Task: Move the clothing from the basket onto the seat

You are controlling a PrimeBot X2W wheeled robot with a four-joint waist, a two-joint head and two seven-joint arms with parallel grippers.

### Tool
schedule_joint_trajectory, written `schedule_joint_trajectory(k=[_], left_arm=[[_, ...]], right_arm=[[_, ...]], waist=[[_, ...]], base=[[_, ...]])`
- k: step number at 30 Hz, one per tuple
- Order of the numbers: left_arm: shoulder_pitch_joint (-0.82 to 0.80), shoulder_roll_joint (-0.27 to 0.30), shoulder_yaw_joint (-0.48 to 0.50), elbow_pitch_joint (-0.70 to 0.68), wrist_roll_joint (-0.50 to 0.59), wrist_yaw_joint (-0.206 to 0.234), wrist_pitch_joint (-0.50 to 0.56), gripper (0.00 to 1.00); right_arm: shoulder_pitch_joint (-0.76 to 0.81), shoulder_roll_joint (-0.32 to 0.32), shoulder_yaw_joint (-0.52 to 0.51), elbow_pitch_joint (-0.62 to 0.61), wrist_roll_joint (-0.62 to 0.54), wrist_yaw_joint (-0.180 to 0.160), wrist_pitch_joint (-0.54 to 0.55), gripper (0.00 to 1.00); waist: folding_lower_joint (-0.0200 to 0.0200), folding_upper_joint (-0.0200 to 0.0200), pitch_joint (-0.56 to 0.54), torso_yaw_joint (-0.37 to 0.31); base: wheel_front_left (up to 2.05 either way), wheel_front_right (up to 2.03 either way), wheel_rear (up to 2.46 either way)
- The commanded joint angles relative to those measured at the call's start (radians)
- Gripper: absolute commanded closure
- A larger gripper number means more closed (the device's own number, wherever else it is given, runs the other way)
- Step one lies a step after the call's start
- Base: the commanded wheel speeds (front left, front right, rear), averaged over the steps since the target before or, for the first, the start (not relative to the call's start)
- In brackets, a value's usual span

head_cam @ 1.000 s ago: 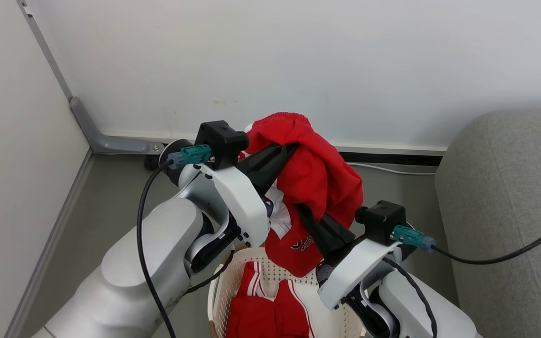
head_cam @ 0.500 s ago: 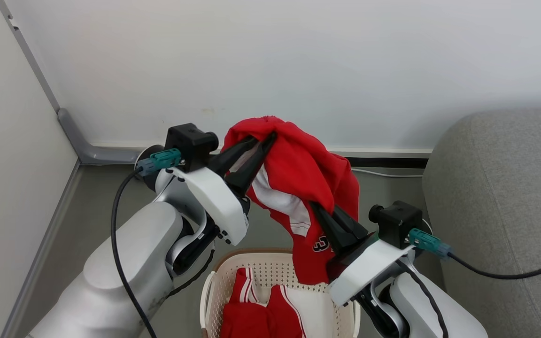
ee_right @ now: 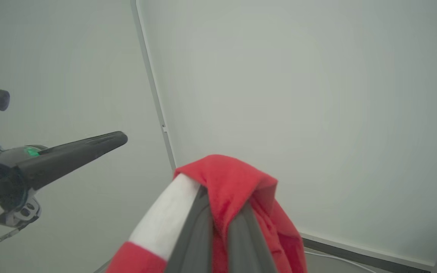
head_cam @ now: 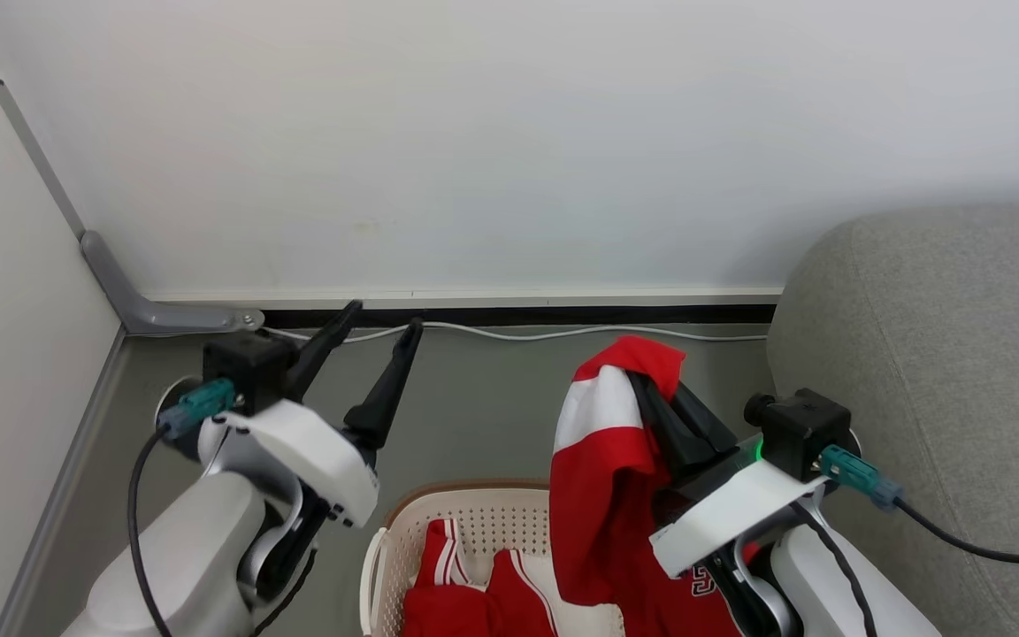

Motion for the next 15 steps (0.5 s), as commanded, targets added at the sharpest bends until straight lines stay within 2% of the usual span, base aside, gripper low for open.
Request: schedule_joint_trajectory(k=[1,10,15], left_arm=[[0.002,0.046,0.037,-0.02,0.019,0.018,-0.019,0.0],[0.172,0.081,0.073,-0.059,0.027,0.067,-0.066,0.0],[0.218,0.074,0.089,-0.089,0.048,0.065,-0.072,0.0]], right_arm=[[-0.003,0.012,-0.004,-0.034,-0.013,0.004,-0.006,1.0],[0.041,0.012,-0.078,-0.062,-0.038,0.004,-0.006,1.0],[0.063,0.012,-0.1,-0.065,-0.05,0.004,-0.006,1.0]], waist=[[0.0,0.0,-0.002,-0.007],[0.0,0.0,-0.006,-0.01],[0.0,0.0,-0.012,-0.009]], base=[[0.0,0.0,0.0],[0.0,0.0,0.0],[0.0,0.0,0.0]])
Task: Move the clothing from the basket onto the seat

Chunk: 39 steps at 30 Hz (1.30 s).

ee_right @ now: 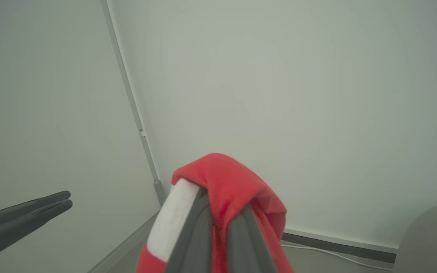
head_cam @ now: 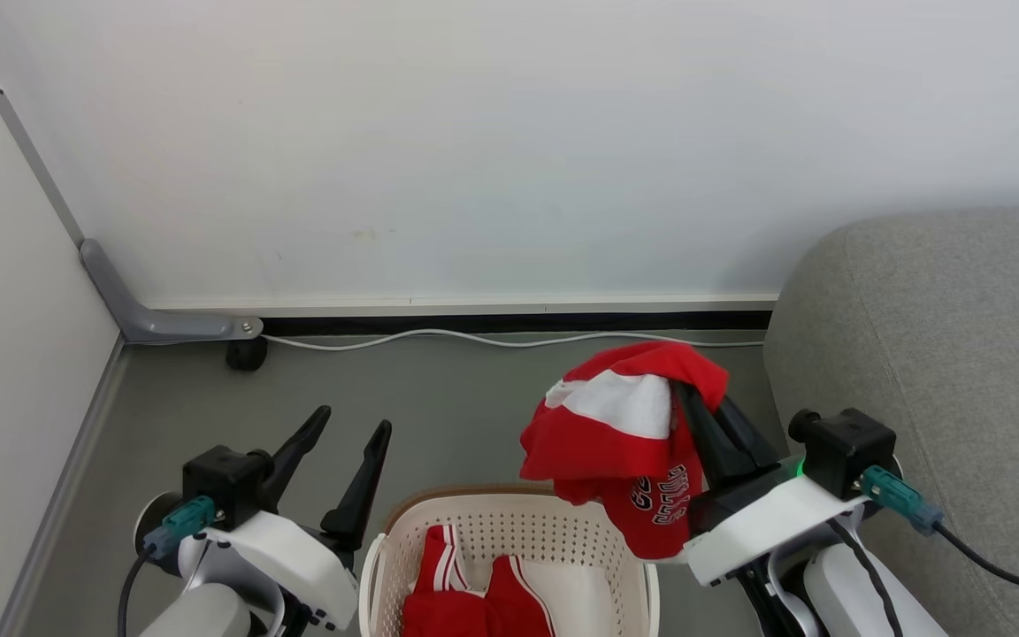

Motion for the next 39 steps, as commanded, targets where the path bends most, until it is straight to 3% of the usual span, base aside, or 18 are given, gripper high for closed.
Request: schedule_joint_trajectory(k=[1,12,22,39], left_arm=[[-0.019,0.02,0.044,-0.036,0.015,-0.006,-0.012,0.0],[0.027,-0.006,0.048,-0.101,0.053,-0.035,-0.014,0.0],[0.046,-0.039,0.027,-0.12,0.081,-0.05,-0.014,0.0],[0.09,-0.075,-0.024,-0.184,0.12,-0.034,-0.012,0.0]], right_arm=[[-0.011,0.01,0.004,-0.031,-0.008,0.004,-0.006,1.0],[-0.008,0.01,-0.047,-0.042,-0.03,0.004,-0.006,1.0],[0.003,0.01,-0.076,-0.06,-0.05,0.004,-0.006,1.0],[0.022,0.01,-0.115,-0.071,-0.068,0.004,-0.006,1.0]], waist=[[0.0,0.0,-0.001,-0.001],[0.0,0.0,0.001,-0.089],[0.0,0.0,0.011,-0.25],[0.0,0.0,0.014,-0.512]], base=[[0.0,0.0,0.0],[0.0,0.0,0.0],[0.0,0.0,0.0],[0.0,0.0,0.0]])
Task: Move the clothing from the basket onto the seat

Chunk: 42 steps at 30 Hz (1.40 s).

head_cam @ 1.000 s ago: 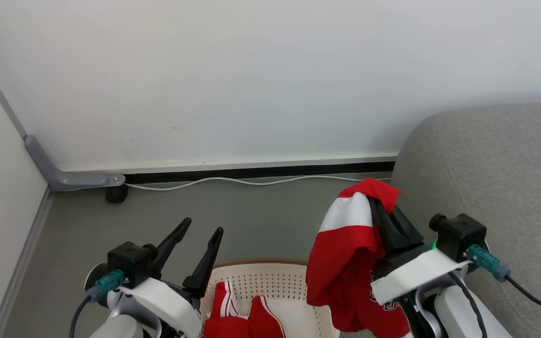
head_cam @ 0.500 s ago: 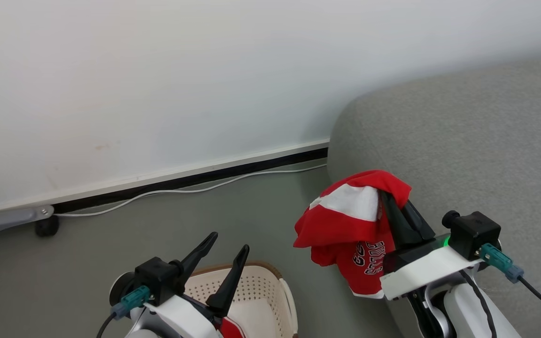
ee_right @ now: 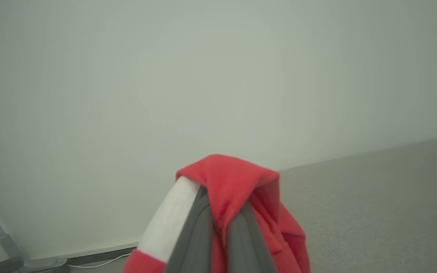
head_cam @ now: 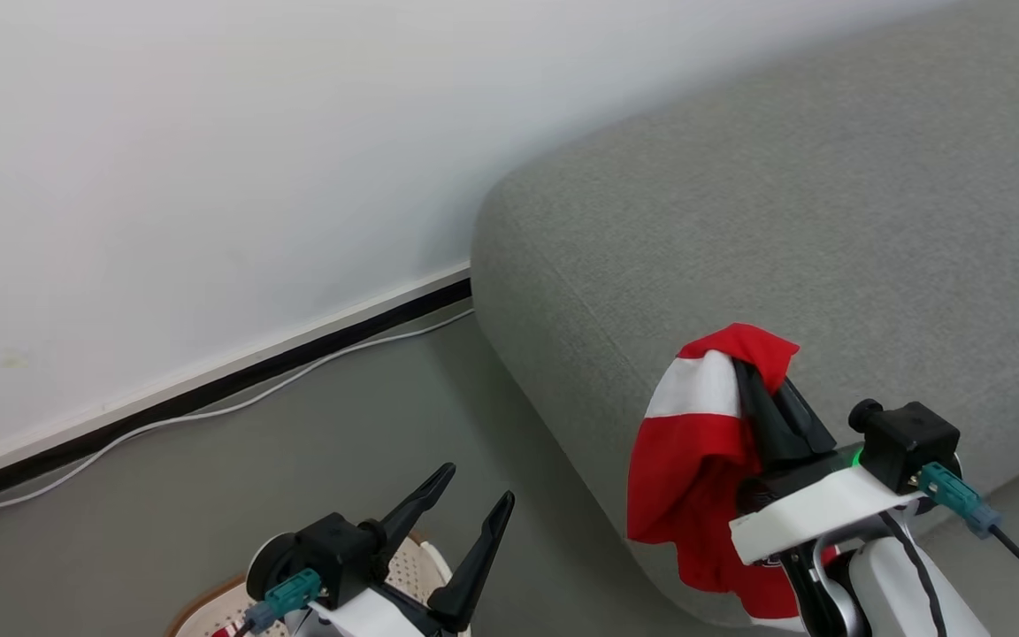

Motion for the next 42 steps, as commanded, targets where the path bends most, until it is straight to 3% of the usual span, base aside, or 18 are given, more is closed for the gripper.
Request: schedule_joint_trajectory(k=[1,13,21,26,42], left_arm=[[-0.027,0.012,0.033,-0.025,0.003,0.009,-0.009,0.0],[-0.033,0.014,0.025,-0.011,0.0,0.001,-0.008,0.0],[-0.056,0.04,0.028,-0.02,0.004,-0.005,0.003,0.0],[-0.098,0.073,0.04,-0.037,0.011,-0.017,0.017,0.0],[-0.244,0.174,0.077,-0.127,0.07,-0.052,0.022,0.0]], right_arm=[[-0.008,0.008,0.009,-0.03,-0.003,0.004,-0.006,1.0],[0.001,0.008,-0.053,-0.038,-0.022,0.004,-0.006,1.0],[-0.109,0.008,-0.13,-0.034,-0.013,0.004,-0.006,1.0],[-0.226,0.008,-0.23,-0.024,0.0,0.004,-0.006,1.0],[-0.592,0.008,-0.605,-0.006,-0.145,0.004,-0.006,1.0]], waist=[[0.0,0.0,0.002,-0.029],[0.0,0.0,0.025,-0.026],[0.0,0.0,0.122,0.011],[0.0,0.0,0.222,0.062],[0.0,0.0,0.507,0.203]], base=[[0.0,0.0,0.0],[0.0,0.0,0.0],[0.0,0.0,0.0],[0.0,0.0,0.0],[0.0,0.0,0.0]])
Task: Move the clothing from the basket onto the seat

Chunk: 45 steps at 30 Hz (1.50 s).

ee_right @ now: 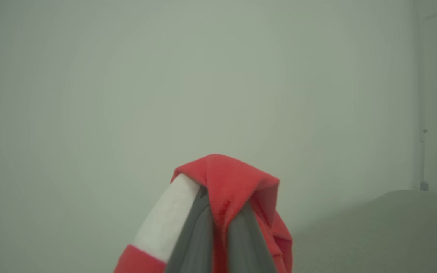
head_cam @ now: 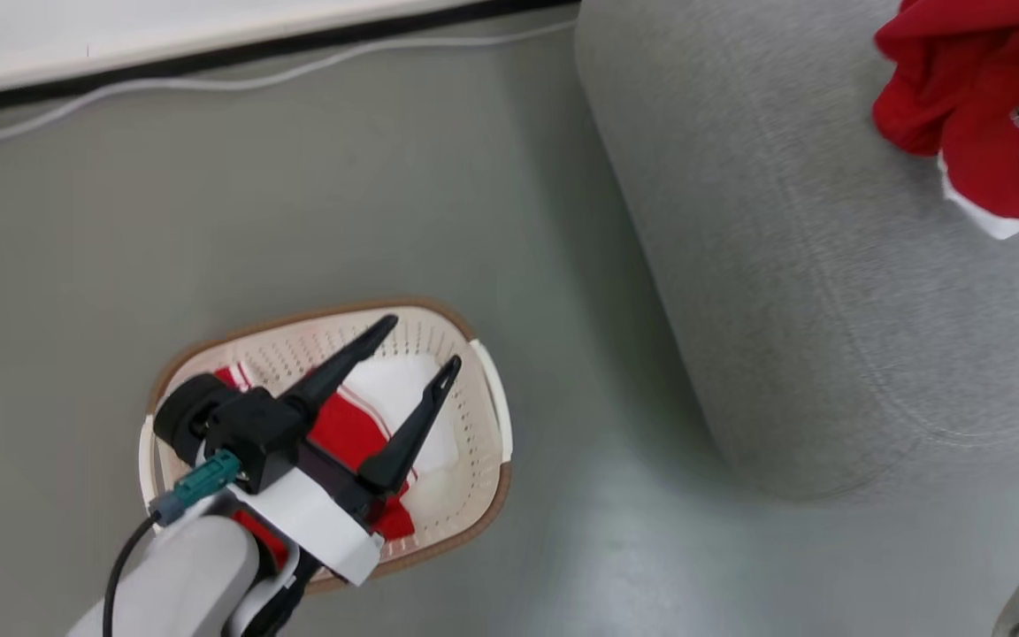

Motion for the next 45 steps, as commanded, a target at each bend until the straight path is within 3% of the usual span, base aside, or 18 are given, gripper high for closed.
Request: schedule_joint_trajectory(k=[1,10,21,29,30,32,33,34,45], left_arm=[[-0.053,0.028,0.041,-0.041,0.015,-0.011,-0.006,0.0],[-0.109,0.061,0.044,-0.105,0.049,-0.022,-0.005,0.0],[-0.134,0.102,0.053,-0.145,0.06,-0.024,0.003,0.0],[-0.14,0.108,0.054,-0.147,0.056,-0.023,0.002,0.0],[-0.141,0.108,0.054,-0.145,0.055,-0.024,0.002,0.0],[-0.141,0.104,0.052,-0.137,0.052,-0.025,-0.001,0.0],[-0.141,0.101,0.052,-0.132,0.05,-0.026,-0.002,0.0],[-0.14,0.099,0.051,-0.125,0.048,-0.026,-0.005,0.0],[-0.113,0.038,0.034,-0.021,0.027,-0.039,-0.03,0.0]], right_arm=[[-0.05,-0.005,-0.026,-0.01,-0.011,0.004,-0.006,1.0],[-0.157,-0.019,-0.186,0.102,-0.074,0.004,-0.006,1.0],[-0.276,-0.032,-0.411,0.376,-0.249,0.004,-0.006,1.0],[-0.361,-0.068,-0.491,0.559,-0.343,0.004,-0.006,1.0],[-0.367,-0.07,-0.5,0.572,-0.344,0.004,-0.006,0.96],[-0.371,-0.071,-0.513,0.587,-0.35,0.004,-0.006,0.57],[-0.369,-0.07,-0.513,0.59,-0.353,0.004,-0.006,0.44],[-0.364,-0.067,-0.513,0.591,-0.353,0.004,-0.006,0.0],[-0.22,-0.026,-0.429,0.622,-0.312,0.004,-0.006,0.0]], waist=[[0.0,0.0,0.074,0.045],[0.0,0.0,0.181,0.067],[0.0,0.0,0.272,0.068],[0.0,0.0,0.293,0.076],[0.0,0.0,0.293,0.078],[0.0,0.0,0.285,0.082],[0.0,0.0,0.28,0.083],[0.0,0.0,0.273,0.085],[0.0,0.0,0.103,0.089]], base=[[0.0,0.0,0.0],[0.0,0.0,0.0],[0.0,0.0,0.0],[0.0,0.0,0.0],[0.0,0.0,0.0],[0.0,0.0,0.0],[0.0,0.0,0.0],[0.0,0.0,0.0],[0.0,0.0,0.0]])
